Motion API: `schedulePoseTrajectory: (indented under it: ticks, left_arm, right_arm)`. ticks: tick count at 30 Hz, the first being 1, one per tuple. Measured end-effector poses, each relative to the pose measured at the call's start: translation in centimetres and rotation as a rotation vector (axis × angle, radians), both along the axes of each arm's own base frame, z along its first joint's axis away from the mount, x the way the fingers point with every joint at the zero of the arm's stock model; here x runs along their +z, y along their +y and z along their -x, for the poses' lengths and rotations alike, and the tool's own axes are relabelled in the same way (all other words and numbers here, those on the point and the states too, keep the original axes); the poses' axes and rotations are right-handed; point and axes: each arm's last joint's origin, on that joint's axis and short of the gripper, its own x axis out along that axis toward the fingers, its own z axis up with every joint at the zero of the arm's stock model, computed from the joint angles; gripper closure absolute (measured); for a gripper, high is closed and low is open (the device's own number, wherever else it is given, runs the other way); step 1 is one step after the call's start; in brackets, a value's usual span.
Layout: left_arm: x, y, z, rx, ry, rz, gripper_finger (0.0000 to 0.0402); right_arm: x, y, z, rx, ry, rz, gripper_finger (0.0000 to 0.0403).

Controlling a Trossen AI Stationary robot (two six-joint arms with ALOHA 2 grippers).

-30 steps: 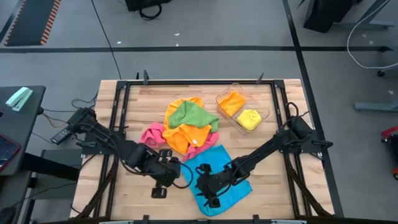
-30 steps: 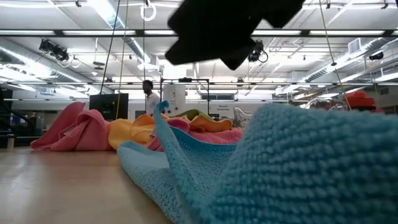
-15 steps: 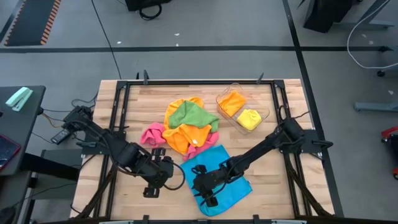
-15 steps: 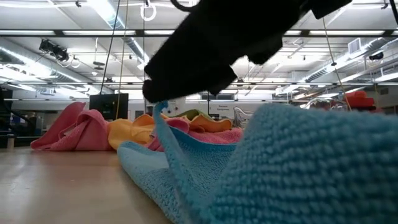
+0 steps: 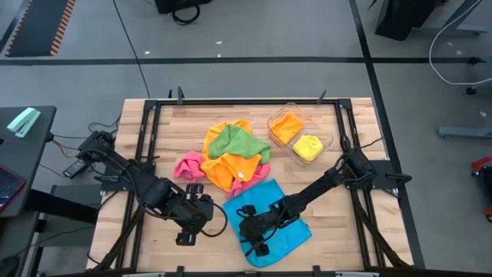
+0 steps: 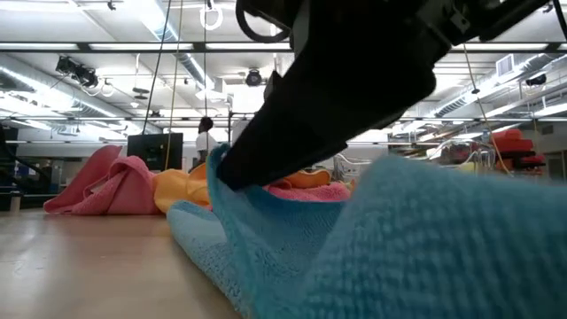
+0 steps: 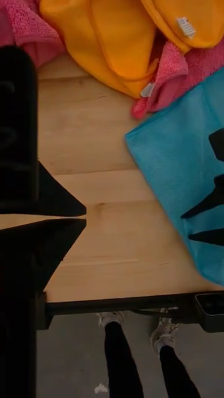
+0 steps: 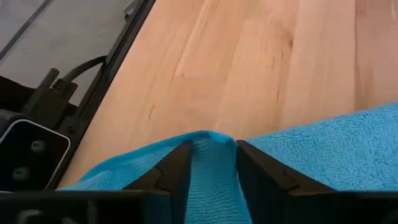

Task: Fold microfiber towels
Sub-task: Fold the blue towel

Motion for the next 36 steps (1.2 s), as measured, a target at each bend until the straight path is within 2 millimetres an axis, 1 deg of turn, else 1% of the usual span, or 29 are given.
schedulePoseTrajectory:
  ticks: [3, 7, 8, 15, 18, 22, 27, 31, 36]
  left_arm:
    - [0.0, 0.0, 0.0, 0.004, -0.005, -0.007, 0.0371]
    - [0.0, 0.0, 0.0, 0.006, -0.007, -0.01, 0.0381]
    - [0.0, 0.0, 0.0, 0.006, -0.008, -0.01, 0.0384]
    - [0.0, 0.0, -0.1, 0.006, -0.008, -0.011, 0.039]
    - [0.0, 0.1, -0.1, 0.016, -0.017, -0.02, 0.038]
    - [0.1, 0.1, -0.2, 0.034, -0.042, -0.037, 0.037]
    - [0.3, 0.0, -0.7, 0.055, -0.105, -0.042, 0.0371]
    - [0.4, -0.2, -1.0, 0.067, -0.155, -0.05, 0.038]
    - [0.5, 0.0, -1.3, 0.082, -0.18, -0.049, 0.0389]
  right_arm:
    - [0.0, -0.1, 0.0, 0.003, 0.003, -0.004, 0.0305]
    - [0.0, 0.0, 0.0, 0.008, 0.012, -0.021, 0.0353]
    - [0.0, 0.0, 0.0, 0.01, 0.013, -0.022, 0.0359]
    - [0.2, 0.0, 0.2, 0.015, 0.028, -0.032, 0.0366]
    - [1.2, -0.2, 0.6, 0.02, 0.047, -0.02, 0.0366]
    - [2.9, -0.2, 1.5, 0.059, 0.057, 0.027, 0.0366]
    - [4.3, 0.2, 3.0, 0.161, 0.096, 0.06, 0.0396]
    - [4.5, 0.6, 4.0, 0.194, 0.147, 0.095, 0.0399]
    - [4.2, 1.3, 4.9, 0.219, 0.197, 0.121, 0.04]
